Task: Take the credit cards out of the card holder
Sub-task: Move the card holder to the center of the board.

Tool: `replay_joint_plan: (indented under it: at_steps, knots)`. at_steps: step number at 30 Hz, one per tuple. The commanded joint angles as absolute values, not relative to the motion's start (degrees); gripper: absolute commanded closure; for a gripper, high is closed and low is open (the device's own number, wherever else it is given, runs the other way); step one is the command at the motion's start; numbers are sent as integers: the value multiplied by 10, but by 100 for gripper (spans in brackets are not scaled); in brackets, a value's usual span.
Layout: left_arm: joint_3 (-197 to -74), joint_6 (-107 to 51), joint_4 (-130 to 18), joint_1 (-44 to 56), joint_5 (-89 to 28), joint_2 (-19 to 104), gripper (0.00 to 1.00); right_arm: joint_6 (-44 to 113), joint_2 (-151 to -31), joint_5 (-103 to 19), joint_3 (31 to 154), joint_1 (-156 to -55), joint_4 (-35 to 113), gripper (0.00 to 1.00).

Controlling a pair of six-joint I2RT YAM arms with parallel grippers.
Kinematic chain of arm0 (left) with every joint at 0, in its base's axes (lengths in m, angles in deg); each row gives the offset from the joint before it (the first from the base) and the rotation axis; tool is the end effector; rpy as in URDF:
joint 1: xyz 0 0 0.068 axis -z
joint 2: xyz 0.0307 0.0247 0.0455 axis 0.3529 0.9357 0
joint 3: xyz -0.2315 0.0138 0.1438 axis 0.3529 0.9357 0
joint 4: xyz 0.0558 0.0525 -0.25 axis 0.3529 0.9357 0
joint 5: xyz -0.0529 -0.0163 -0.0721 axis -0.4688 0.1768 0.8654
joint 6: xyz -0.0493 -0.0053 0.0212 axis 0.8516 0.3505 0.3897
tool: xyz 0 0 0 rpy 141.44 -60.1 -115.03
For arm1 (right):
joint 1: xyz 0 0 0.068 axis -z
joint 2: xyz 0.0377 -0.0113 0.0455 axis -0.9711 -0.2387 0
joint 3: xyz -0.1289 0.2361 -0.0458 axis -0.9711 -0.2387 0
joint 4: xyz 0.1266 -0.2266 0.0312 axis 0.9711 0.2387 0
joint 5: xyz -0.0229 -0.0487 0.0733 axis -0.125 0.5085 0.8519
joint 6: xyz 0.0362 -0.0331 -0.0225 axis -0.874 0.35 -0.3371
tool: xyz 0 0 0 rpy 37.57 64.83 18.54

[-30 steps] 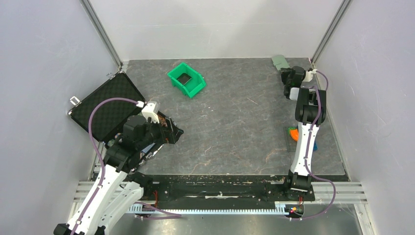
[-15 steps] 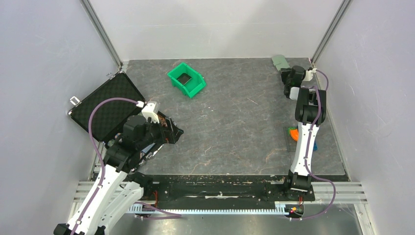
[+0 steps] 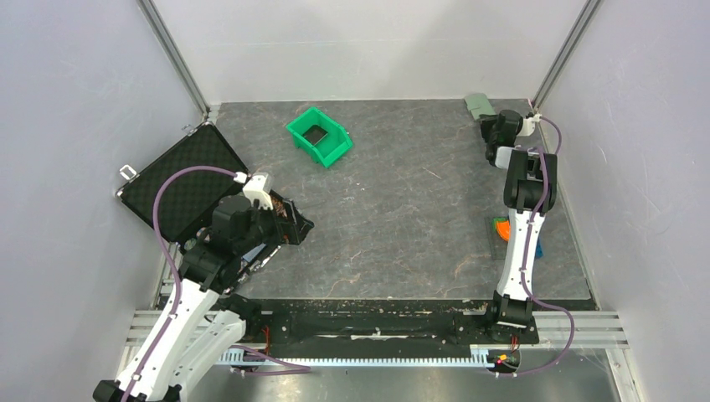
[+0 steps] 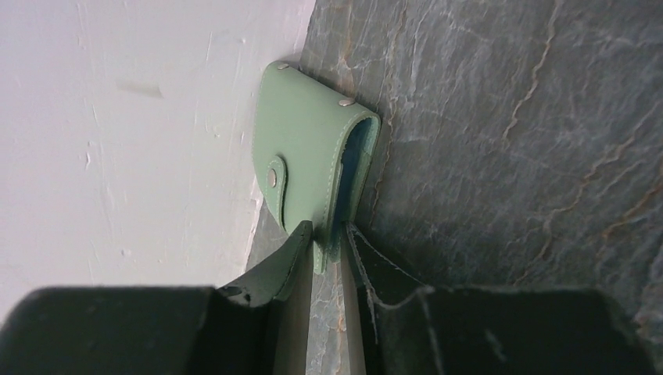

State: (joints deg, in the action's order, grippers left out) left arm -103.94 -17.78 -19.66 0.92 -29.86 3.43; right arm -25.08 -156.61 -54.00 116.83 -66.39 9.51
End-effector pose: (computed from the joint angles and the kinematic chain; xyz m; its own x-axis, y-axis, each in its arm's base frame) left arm 0.1299 -0.0574 0.2948 -0.6114 -0.1548 -0.7760 0.2827 0.8732 -0.3969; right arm 0.5486 -0.0973 0.0893 0.0958 0.9100 -0.4033 0.3697 0.3437 0.8633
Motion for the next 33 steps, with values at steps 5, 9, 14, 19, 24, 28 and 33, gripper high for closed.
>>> replay_joint_plan:
  at_steps: [5, 9, 14, 19, 24, 28, 33]
  knots:
    - [-1045, -162, -209, 4, -301, 39, 0, -251, -1609, -569, 1227, -663, 88, 81]
    - [-1045, -163, -209, 2, -301, 39, 0, -242, -1608, -565, 1229, -663, 90, 100]
    - [-1045, -162, -209, 2, -301, 39, 0, -216, -1577, -549, 1207, -663, 90, 100]
    - [-1044, -162, -209, 1, -299, 40, 0, -190, -1497, -505, 1113, -669, 60, 100]
    - [-1047, -161, -210, -2, -297, 46, 0, -180, -1397, -477, 974, -688, 44, 100]
    - [-1046, -161, -210, -3, -295, 46, 0, -139, -1331, -456, 910, -705, 69, 100]
    - [-1046, -164, -207, -3, -294, 44, 0, -49, -1243, -396, 851, -716, 115, 100]
